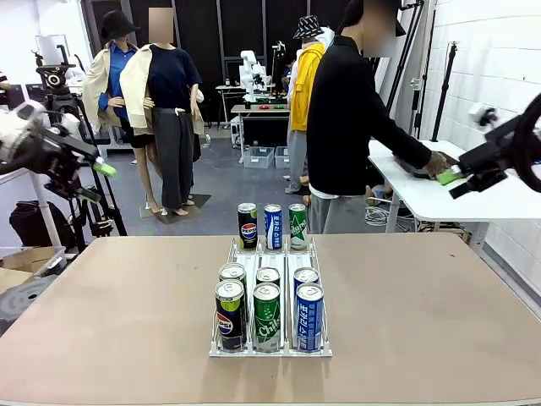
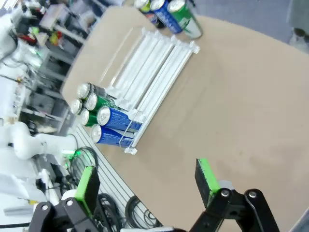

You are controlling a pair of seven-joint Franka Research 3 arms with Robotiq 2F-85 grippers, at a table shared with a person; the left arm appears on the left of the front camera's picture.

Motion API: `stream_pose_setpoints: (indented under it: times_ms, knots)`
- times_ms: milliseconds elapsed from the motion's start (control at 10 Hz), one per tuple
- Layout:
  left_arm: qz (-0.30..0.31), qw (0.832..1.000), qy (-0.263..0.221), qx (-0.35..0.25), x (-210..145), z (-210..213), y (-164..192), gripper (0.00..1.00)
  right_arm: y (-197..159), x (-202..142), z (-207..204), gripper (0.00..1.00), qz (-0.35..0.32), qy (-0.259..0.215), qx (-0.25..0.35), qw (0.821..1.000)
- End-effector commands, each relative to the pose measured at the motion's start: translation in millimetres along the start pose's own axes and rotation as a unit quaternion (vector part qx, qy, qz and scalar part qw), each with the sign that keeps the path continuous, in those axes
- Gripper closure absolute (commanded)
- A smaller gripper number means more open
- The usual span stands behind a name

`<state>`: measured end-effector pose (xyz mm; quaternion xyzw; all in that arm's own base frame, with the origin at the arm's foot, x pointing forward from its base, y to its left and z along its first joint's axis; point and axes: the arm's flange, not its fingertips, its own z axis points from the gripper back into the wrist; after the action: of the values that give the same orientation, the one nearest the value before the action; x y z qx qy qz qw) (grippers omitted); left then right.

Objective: Retrieve and hand over the desired beverage to the person.
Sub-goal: Pick up a can of the same type that the person held from the Automatic Can Dispenser.

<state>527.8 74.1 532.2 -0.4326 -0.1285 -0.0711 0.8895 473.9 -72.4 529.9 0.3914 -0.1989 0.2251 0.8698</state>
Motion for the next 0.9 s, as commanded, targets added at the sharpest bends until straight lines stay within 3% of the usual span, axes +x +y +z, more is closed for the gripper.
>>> stream_pose_setpoints:
  times_ms: [0, 300, 600, 800]
  knots:
    - [0.042, 0.993, -0.099, -0.041, -9, 16, 0, 0.00, -27, -5, 12, 0.00, -0.031, -0.037, 0.044, 0.998]
    - [0.073, 0.987, -0.124, -0.067, -20, 54, 39, 0.00, -70, -48, 47, 0.00, -0.074, -0.116, 0.099, 0.986]
    - [0.090, 0.985, -0.105, -0.103, -35, 48, 96, 0.00, -91, -75, 65, 0.00, -0.097, -0.157, 0.127, 0.975]
    - [0.105, 0.977, -0.129, -0.133, -49, 55, 119, 0.00, -99, -84, 69, 0.00, -0.111, -0.168, 0.134, 0.970]
